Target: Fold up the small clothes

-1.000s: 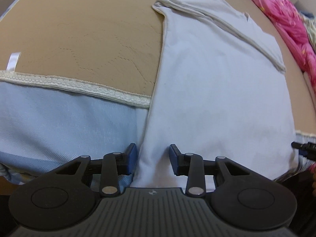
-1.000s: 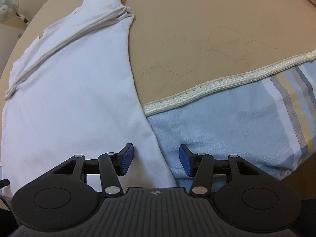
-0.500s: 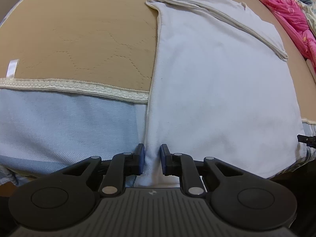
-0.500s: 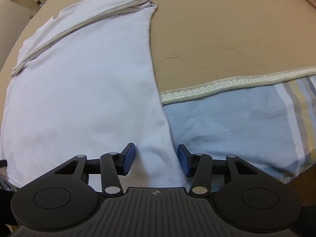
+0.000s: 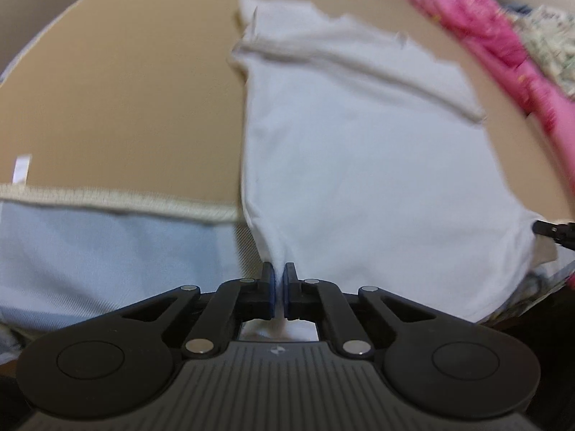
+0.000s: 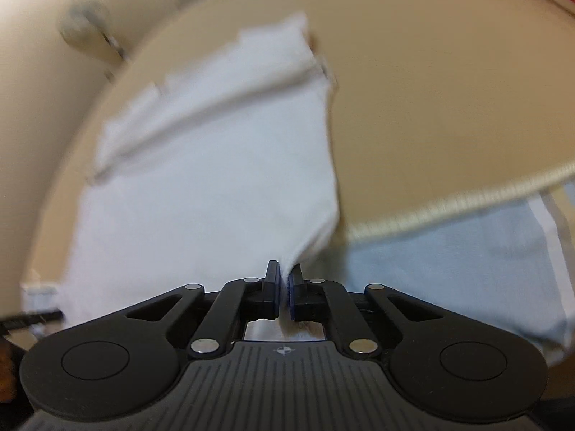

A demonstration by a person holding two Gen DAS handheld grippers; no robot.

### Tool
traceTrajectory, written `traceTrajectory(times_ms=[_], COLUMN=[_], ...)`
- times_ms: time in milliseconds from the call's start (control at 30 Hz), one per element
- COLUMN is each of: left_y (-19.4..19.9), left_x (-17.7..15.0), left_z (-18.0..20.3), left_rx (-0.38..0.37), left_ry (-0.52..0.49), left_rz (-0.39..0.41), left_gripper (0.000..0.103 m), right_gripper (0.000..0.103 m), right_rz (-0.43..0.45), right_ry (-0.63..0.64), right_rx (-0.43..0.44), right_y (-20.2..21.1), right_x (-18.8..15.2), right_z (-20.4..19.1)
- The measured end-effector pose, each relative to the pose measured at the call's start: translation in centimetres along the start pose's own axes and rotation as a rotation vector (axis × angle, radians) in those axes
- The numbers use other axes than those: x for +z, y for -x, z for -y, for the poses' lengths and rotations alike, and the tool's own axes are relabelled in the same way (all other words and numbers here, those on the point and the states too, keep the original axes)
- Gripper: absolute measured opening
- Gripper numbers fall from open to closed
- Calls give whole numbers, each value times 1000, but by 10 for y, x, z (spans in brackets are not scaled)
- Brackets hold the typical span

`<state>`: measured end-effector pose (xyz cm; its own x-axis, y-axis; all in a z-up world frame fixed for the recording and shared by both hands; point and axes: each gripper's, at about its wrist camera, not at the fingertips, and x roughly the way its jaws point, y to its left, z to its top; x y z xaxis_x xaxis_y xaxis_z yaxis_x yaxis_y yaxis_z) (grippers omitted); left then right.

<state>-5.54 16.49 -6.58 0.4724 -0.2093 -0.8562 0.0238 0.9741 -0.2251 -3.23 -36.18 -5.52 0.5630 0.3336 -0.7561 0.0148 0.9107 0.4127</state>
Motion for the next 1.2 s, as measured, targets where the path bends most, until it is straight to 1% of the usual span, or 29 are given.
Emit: traceTrajectory(times_ms=[133,233,333,400,500,567,633,667,733,800,833,867,967,1000,1067,1133,1200], left_y=[44,80,116,142,191,211,219,217,197,162,139,115,49,29,-4,-31,-50], left_x=[5,4,0,-3,-9,-11,-7,-2,18,47,63,81,127,139,157,168,169], left_z=[8,15,18,15,11,6,1,-2,-7,-17,-23,-28,-35,-39,-49,-52,-54], left_rx=[-93,-129,-146,-191,-286,-344,-370,-378,-373,-372,-365,-350,-262,-239,-191,-154,-112], left_ry=[9,-26,-56,-49,-47,-27,5,21,54,109,144,158,167,160,169,152,113], left_rz=[127,196,248,277,345,381,401,406,401,366,333,303,210,181,125,99,80], left_gripper=[3,3,3,3,3,3,3,3,3,3,3,3,3,3,3,3,4], right_gripper=[4,4,4,3,3,3,3,3,3,3,3,3,3,3,3,3,3], right_rz=[123,216,256,280,332,372,401,404,393,365,346,326,251,225,175,154,135], right_ry=[-57,-96,-148,-168,-182,-211,-212,-214,-207,-198,-185,-181,-153,-142,-139,-127,-77], right_rx=[103,177,211,230,294,335,330,326,324,281,258,228,132,99,66,35,-3], right_y=[29,61,89,110,151,177,189,187,172,142,123,103,37,17,-19,-43,-64], right_x=[14,22,23,18,9,4,-1,2,13,35,48,61,105,116,135,141,138], right_z=[1,1,7,12,18,23,24,25,27,28,29,29,28,28,30,32,30])
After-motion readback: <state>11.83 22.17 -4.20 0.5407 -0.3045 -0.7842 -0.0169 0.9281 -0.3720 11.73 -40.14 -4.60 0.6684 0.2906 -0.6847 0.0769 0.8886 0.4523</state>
